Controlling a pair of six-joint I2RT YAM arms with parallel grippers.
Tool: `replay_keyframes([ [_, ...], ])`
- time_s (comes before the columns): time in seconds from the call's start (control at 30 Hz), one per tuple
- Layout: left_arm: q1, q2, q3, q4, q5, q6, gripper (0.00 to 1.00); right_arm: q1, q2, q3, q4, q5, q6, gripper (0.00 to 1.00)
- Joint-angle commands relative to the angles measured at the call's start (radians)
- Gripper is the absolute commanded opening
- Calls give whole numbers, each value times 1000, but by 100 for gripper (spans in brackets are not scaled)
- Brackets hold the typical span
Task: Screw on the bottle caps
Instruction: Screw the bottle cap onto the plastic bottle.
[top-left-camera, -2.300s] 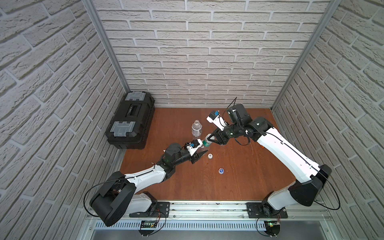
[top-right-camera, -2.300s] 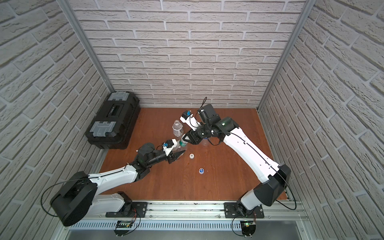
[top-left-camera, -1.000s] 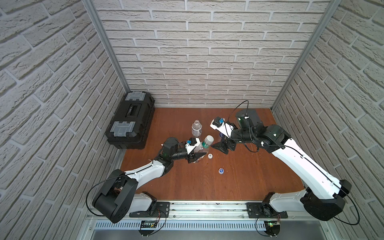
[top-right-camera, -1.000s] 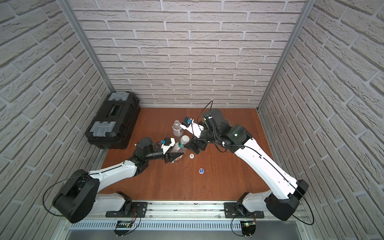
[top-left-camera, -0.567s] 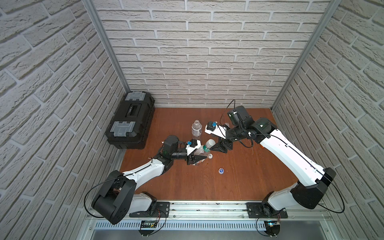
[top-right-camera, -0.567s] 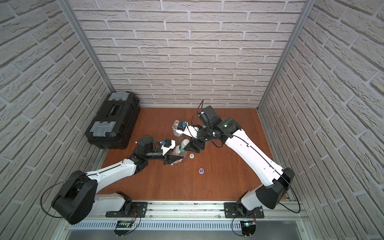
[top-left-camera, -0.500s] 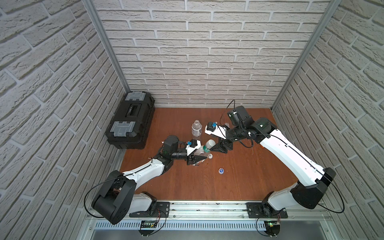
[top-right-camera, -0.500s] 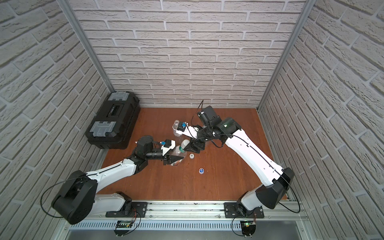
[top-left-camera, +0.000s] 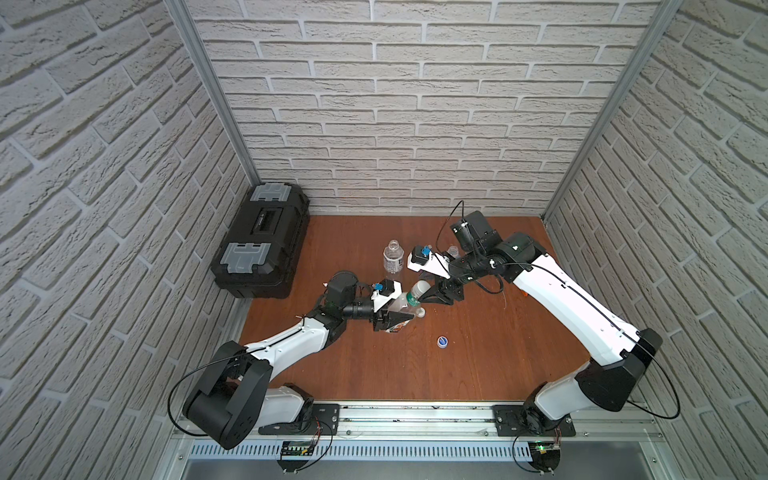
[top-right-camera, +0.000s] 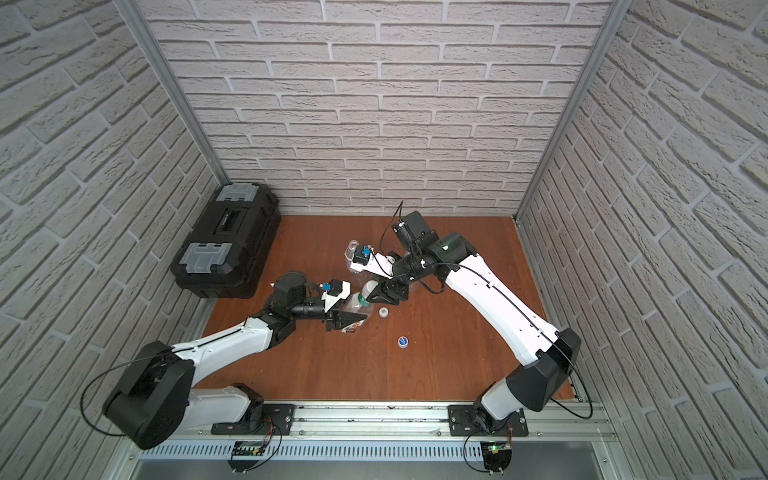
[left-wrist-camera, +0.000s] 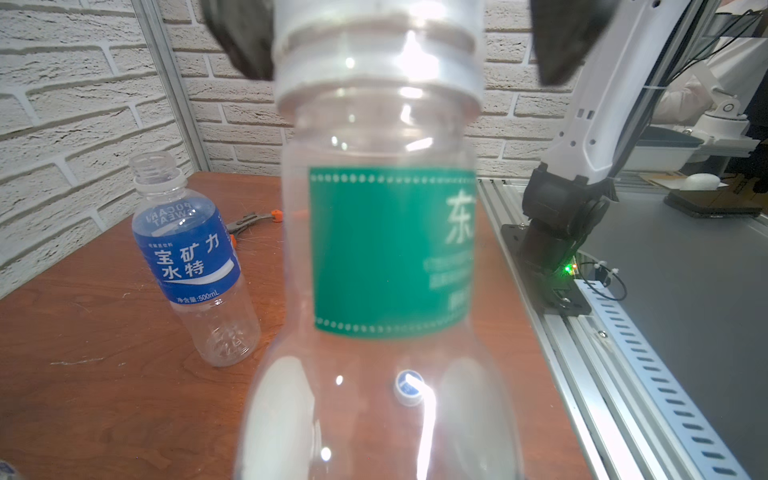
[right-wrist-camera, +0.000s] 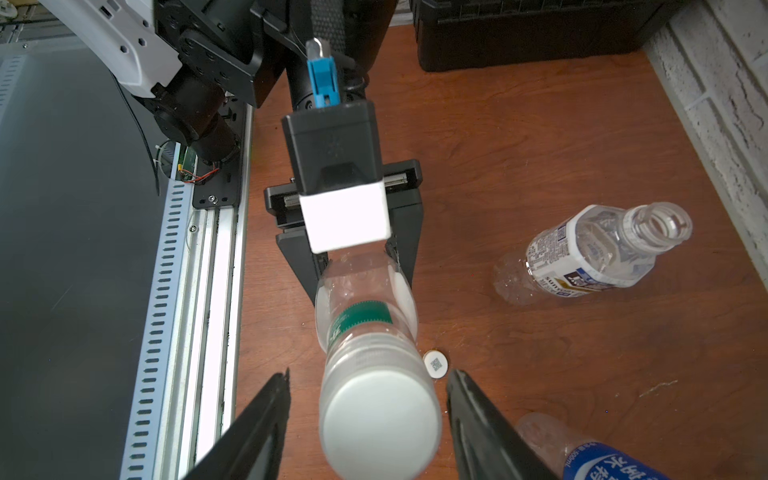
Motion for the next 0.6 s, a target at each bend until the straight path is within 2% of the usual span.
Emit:
replay_keyframes([
  [0.0,-3,-24,27,29,20,7,50,-11,-6,26,-16,-44,-8,58],
  [0.3,-4,-23,29,29,11,4,50,-13,-2,31,-27,-63,-3,57],
  [0.57,-8,-28,18,49,-20,-1,49,-14,11,47,-34,-67,28,50],
])
